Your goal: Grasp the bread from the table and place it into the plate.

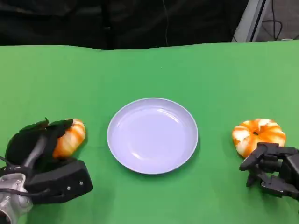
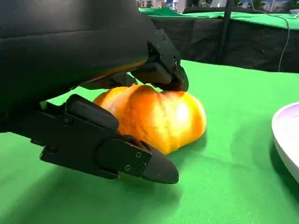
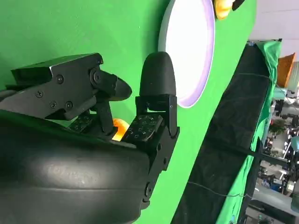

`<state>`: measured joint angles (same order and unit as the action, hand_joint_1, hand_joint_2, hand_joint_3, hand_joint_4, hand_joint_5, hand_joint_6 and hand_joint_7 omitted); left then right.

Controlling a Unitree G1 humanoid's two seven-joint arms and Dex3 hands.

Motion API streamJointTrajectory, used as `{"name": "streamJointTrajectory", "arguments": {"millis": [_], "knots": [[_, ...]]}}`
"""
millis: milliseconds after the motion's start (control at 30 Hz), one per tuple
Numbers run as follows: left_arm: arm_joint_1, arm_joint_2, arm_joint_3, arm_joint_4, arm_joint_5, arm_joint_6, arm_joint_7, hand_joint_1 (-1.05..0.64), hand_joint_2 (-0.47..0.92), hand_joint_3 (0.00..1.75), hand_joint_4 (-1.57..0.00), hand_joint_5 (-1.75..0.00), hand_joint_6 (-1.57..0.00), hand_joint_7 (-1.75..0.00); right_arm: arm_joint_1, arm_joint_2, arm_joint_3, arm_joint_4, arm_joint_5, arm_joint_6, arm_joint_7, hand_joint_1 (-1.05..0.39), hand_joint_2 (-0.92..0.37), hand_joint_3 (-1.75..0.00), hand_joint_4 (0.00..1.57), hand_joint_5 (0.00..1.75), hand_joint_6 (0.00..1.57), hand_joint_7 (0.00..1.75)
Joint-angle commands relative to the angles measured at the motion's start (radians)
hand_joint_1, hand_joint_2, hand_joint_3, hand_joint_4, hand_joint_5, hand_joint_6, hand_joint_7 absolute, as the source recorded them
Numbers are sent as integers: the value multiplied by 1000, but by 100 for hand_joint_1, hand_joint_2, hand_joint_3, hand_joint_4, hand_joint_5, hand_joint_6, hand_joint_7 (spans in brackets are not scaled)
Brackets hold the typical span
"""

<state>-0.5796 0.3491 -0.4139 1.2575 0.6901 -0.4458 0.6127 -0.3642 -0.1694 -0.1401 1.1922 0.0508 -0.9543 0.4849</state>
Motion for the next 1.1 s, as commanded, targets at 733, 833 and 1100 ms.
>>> {"name": "streamJointTrajectory", "arguments": {"millis": [733,833,1100], "knots": [[-17,22,-16,3,-21,20,-26,-68,87,0,-39,0,-50,0,9,-23,-1,-5,-6,-8,-23,10,-80,-69,88,140,92,101],[-17,23,-19,2,-19,19,-24,-66,88,0,-38,0,-50,0,7,-20,-6,-3,6,-1,-8,10,-80,-70,88,140,92,101],[-18,24,-23,3,-18,20,-25,-59,86,0,-39,0,-50,0,7,-22,-4,-4,-1,-3,-16,10,-79,-71,88,141,92,101]]}}
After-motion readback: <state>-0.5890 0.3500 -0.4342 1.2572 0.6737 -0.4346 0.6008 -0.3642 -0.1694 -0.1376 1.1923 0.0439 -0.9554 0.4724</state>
